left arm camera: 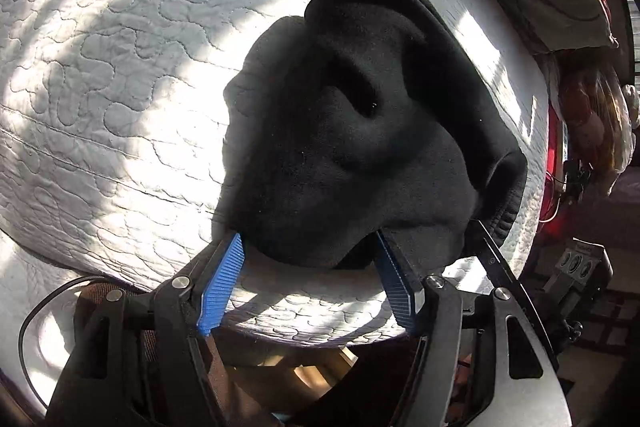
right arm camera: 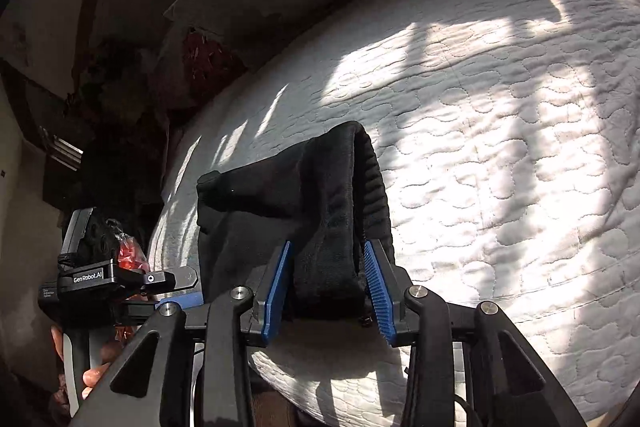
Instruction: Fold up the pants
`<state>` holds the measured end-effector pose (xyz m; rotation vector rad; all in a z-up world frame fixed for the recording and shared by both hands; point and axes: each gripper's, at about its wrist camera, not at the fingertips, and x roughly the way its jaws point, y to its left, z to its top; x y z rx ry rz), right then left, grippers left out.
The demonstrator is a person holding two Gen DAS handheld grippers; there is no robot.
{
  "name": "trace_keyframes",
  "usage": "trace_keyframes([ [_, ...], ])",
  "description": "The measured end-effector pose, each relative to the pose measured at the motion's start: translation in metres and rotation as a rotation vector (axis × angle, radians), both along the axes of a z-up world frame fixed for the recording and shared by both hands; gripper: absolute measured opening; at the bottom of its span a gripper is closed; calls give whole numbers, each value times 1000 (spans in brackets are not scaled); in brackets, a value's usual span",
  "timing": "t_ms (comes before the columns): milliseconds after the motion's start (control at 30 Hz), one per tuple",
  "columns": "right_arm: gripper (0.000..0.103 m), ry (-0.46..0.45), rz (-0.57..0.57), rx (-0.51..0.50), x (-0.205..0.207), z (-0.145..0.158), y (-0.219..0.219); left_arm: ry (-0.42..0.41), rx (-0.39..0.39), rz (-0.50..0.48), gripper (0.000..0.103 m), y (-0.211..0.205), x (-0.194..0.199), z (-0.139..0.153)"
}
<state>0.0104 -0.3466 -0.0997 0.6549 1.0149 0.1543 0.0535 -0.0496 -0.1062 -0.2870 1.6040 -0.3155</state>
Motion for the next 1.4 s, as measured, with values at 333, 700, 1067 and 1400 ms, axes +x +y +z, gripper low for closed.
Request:
trace_keyframes([
  [333,37,-190,-37,-15,4,52,-7,-115,-212,46,65,2,31,63],
  [700,18,-75,-23,15,68,-23,11,-36,-88,36,82,-40,100,10],
  [1067,40,-155,12,53,9,18,-8,-138,-57,30,83,9,29,25],
  [1400,62,-103,-80,89,-10,15,-27,-212,-12,46,83,29,23,36],
])
